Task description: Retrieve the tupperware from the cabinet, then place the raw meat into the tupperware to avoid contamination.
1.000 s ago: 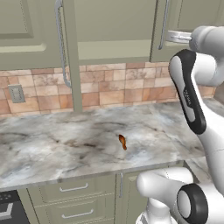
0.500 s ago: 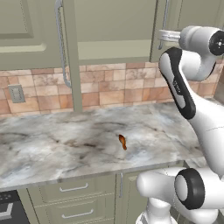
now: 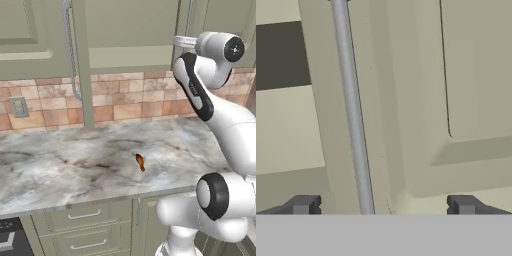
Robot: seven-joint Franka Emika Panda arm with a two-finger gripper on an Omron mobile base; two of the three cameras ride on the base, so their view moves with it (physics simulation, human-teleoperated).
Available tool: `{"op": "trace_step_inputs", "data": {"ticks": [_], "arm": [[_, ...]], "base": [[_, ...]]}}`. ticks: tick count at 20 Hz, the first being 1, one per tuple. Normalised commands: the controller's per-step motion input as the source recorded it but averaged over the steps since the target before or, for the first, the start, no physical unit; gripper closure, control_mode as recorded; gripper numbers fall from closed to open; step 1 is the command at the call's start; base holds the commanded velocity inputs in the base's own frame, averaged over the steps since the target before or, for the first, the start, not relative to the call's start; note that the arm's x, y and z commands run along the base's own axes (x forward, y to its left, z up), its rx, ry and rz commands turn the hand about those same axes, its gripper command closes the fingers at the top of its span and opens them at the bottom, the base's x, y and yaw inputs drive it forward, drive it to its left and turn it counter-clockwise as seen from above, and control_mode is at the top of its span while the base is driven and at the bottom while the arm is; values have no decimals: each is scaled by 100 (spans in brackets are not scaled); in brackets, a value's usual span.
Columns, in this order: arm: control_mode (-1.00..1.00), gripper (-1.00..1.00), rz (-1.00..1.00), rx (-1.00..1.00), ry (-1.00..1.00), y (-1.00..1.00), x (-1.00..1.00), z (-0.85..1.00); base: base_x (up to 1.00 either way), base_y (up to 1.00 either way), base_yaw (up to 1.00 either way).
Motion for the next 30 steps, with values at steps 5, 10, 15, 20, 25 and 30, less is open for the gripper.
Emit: {"op": "trace_step_inputs", "data": {"ticks": [5, 10, 15, 20, 25, 30], "arm": [[-100, -100, 3, 0, 0, -13, 52, -24], [-100, -100, 4, 0, 0, -12, 55, -21], [-100, -100, 4, 0, 0, -6, 57, -24], [-100, 100, 1, 0, 0, -2, 48, -18], [-100, 100, 0, 0, -2, -1, 7, -7], [-100, 100, 1, 0, -1, -6, 1, -8]], "base": [[0, 0, 0], [0, 0, 0], [0, 0, 0], [0, 0, 0], [0, 0, 0], [0, 0, 0]]}}
